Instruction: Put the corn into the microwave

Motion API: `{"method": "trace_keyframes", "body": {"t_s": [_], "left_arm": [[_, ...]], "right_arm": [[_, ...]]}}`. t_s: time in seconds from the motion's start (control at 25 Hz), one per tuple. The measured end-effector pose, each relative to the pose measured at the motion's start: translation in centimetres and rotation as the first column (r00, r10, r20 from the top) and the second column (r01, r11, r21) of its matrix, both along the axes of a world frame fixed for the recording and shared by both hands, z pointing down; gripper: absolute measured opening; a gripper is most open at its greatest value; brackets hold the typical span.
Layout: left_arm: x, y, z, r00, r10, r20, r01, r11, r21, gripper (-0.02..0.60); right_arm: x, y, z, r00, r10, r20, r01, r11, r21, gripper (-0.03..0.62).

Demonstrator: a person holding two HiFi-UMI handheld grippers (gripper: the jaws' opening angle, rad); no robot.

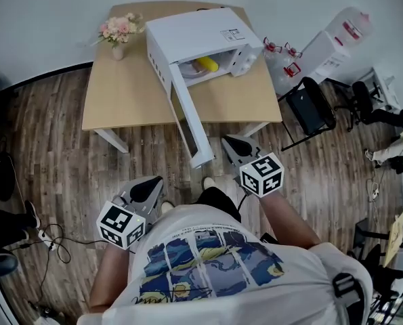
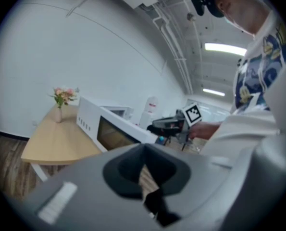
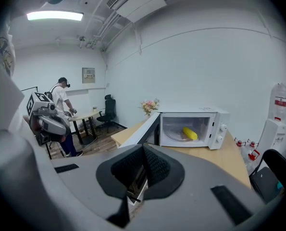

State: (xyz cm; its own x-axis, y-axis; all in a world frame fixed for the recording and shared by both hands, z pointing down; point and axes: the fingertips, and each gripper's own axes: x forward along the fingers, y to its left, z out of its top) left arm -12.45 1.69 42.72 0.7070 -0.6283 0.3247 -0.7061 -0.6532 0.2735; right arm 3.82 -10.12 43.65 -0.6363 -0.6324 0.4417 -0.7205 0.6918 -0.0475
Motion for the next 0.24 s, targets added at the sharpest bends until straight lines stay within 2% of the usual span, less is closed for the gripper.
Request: {"method": "trace_keyframes", "body": {"t_s": [0.24], "left_arm": [[1.0,-3.5,0.1,0.997,-0.067,0.024,0.067,0.998,0.009,0.01]], "right_arm": [[0.9,-2.4,0.6,0.998,-0.068,-0.001,0.068,0.998,-0.011,0.009]]}}
